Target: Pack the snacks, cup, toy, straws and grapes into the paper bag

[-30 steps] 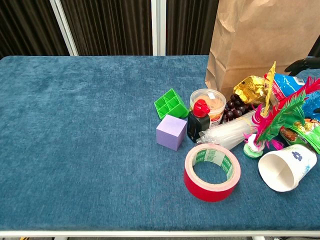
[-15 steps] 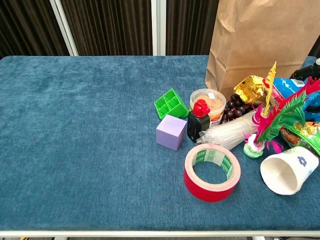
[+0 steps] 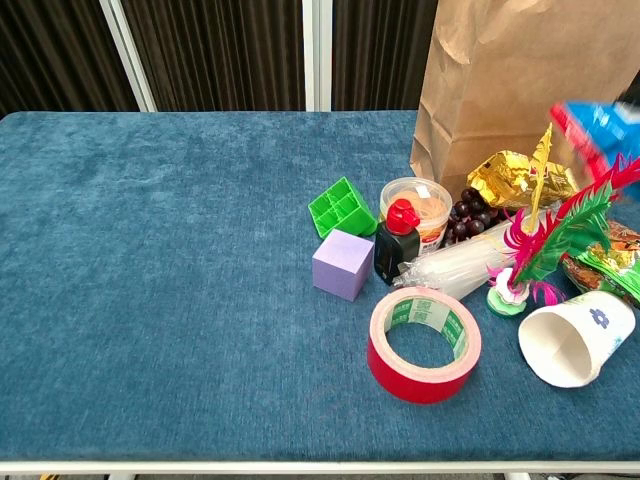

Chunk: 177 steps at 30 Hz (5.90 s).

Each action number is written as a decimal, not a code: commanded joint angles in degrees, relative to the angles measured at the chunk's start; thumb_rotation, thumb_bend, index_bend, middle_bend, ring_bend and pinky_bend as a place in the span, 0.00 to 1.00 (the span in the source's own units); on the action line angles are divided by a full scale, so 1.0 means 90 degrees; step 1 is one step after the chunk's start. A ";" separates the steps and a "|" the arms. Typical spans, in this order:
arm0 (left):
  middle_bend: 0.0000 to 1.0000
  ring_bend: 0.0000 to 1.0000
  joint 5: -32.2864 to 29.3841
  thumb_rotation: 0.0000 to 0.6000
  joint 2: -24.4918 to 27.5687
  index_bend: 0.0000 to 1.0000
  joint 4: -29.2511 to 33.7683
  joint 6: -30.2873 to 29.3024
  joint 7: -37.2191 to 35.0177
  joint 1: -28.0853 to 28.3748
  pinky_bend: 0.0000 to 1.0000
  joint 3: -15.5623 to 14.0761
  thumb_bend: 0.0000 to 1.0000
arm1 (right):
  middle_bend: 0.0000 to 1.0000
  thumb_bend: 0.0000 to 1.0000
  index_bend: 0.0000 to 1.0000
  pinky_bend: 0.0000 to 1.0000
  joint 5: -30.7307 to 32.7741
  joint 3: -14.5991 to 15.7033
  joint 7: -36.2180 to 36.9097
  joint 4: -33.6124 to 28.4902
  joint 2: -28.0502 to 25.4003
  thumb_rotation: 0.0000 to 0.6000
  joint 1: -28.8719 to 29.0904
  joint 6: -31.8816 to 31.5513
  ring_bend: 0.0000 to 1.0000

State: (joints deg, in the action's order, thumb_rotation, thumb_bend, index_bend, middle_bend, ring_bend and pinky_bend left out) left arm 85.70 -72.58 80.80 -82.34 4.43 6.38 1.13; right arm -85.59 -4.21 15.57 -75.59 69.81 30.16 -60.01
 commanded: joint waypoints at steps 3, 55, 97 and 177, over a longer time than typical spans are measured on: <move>0.04 0.00 0.0041 1.00 -0.0015 0.07 0.0011 -0.0008 -0.0040 0.0019 0.11 -0.0008 0.05 | 0.47 0.39 0.57 0.46 0.0032 -0.0303 -0.0413 -0.1023 -0.0807 1.00 -0.0146 -0.0563 0.35; 0.04 0.00 -0.0120 1.00 -0.0112 0.07 -0.0497 0.0301 -0.0471 0.0065 0.11 -0.0057 0.05 | 0.47 0.42 0.58 0.47 0.2262 -0.1632 -0.3803 -0.0302 -0.0505 1.00 0.1986 0.0046 0.36; 0.04 0.00 -0.0086 1.00 -0.0091 0.07 -0.0552 0.0286 -0.0592 0.0074 0.11 -0.0052 0.05 | 0.26 0.00 0.20 0.16 0.2450 -0.2203 -0.3425 -0.1531 -0.1242 1.00 0.1969 -0.0243 0.10; 0.04 0.00 -0.0134 1.00 -0.0165 0.07 -0.0870 0.0276 -0.0544 -0.0029 0.11 -0.0113 0.05 | 0.17 0.00 0.18 0.09 -0.1194 0.1050 -0.0308 0.2188 0.1143 1.00 -0.0225 -0.0020 0.06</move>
State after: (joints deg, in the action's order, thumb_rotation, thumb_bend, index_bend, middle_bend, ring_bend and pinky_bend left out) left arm 84.58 -74.09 73.05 -79.85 -0.37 6.15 0.05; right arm -96.46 5.20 12.62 -56.08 79.91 28.10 -60.31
